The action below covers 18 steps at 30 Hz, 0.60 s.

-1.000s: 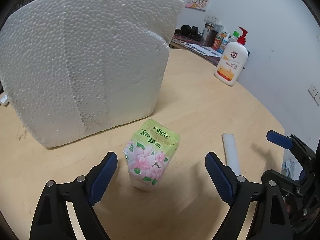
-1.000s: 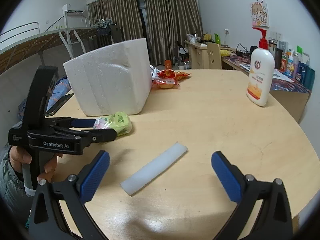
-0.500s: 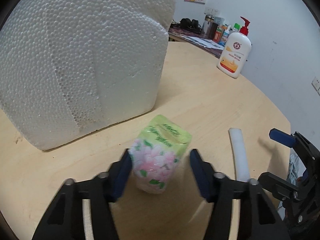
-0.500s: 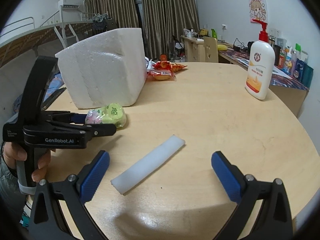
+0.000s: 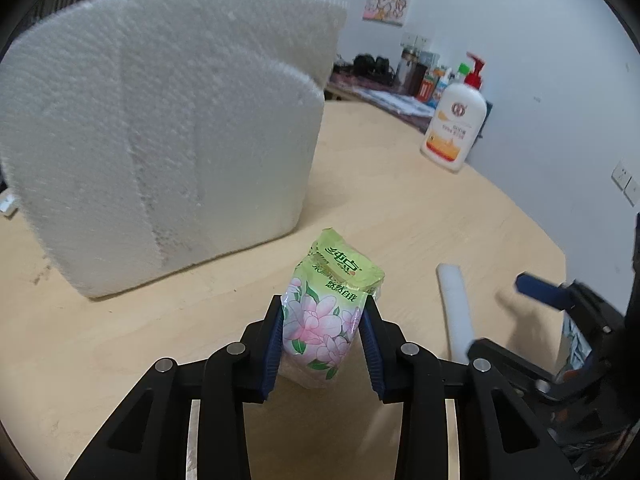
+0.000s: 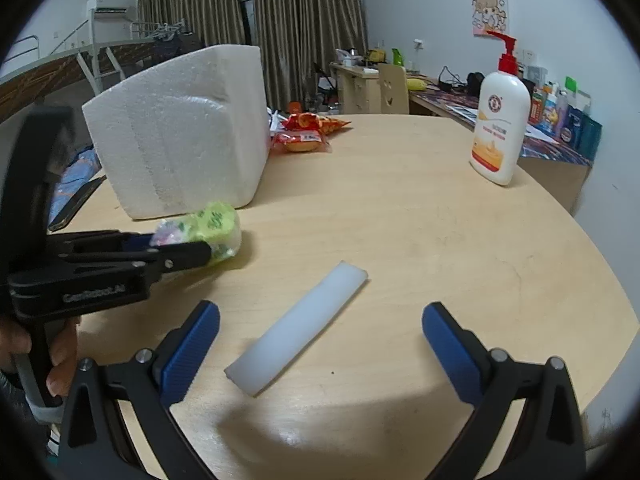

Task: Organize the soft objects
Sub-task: 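Close the left gripper on the floral snack packet and lift it, then close the right gripper on the white foam strip while the left holds the packet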

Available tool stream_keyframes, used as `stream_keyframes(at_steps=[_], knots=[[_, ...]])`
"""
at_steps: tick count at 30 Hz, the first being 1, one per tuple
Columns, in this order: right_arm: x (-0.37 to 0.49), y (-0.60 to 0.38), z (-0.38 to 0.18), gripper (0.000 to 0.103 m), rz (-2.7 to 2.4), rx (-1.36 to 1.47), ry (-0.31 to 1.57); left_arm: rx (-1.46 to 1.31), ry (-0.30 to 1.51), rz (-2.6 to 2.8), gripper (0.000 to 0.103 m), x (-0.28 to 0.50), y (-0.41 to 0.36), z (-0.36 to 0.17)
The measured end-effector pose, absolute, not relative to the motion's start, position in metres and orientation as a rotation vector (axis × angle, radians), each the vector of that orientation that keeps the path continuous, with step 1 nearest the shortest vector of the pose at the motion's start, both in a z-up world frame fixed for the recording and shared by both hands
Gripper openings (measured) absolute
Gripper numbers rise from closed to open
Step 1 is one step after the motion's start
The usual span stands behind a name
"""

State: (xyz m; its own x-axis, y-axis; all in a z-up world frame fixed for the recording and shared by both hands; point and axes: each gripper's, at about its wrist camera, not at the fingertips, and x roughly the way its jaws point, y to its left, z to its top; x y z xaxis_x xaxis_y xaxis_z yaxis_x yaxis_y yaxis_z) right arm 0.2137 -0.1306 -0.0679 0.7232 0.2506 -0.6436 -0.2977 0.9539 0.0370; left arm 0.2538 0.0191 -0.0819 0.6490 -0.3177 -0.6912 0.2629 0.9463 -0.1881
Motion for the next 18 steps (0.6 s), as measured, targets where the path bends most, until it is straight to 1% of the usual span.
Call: stream_keyframes(at_steps=[1, 3, 5, 10, 11, 12, 13, 18], knots=[[0.213, -0.129, -0.068, 0.098, 0.295, -0.071, 0.701, -0.082, 0.781, -0.325, 0.038, 0.250, 0.022, -0.079], [0.213, -0.125, -0.069, 0.084, 0.272, -0.090, 0.709, -0.108, 0.751, -0.319, 0.038, 0.244, 0.029, -0.074], [0.213, -0.124, -0.070, 0.082, 0.253, -0.095, 0.722, -0.131, 0.725, -0.307, 0.038, 0.237, 0.036, -0.069], [0.214, -0.116, -0.073, 0.080, 0.220, -0.091, 0.736, -0.147, 0.683, -0.274, 0.038, 0.227, 0.046, -0.062], [0.215, -0.113, -0.074, 0.076, 0.204, -0.103, 0.742, -0.149, 0.679, -0.273, 0.038, 0.224, 0.048, -0.061], [0.215, -0.111, -0.074, 0.068, 0.199, -0.099, 0.744, -0.150, 0.673, -0.269, 0.038, 0.222, 0.049, -0.060], [0.216, -0.110, -0.075, 0.065, 0.189, -0.091, 0.750, -0.147, 0.664, -0.262, 0.038, 0.220, 0.050, -0.058], [0.216, -0.103, -0.083, 0.057, 0.143, -0.091, 0.782, -0.149, 0.632, -0.255, 0.038, 0.214, 0.052, -0.053]])
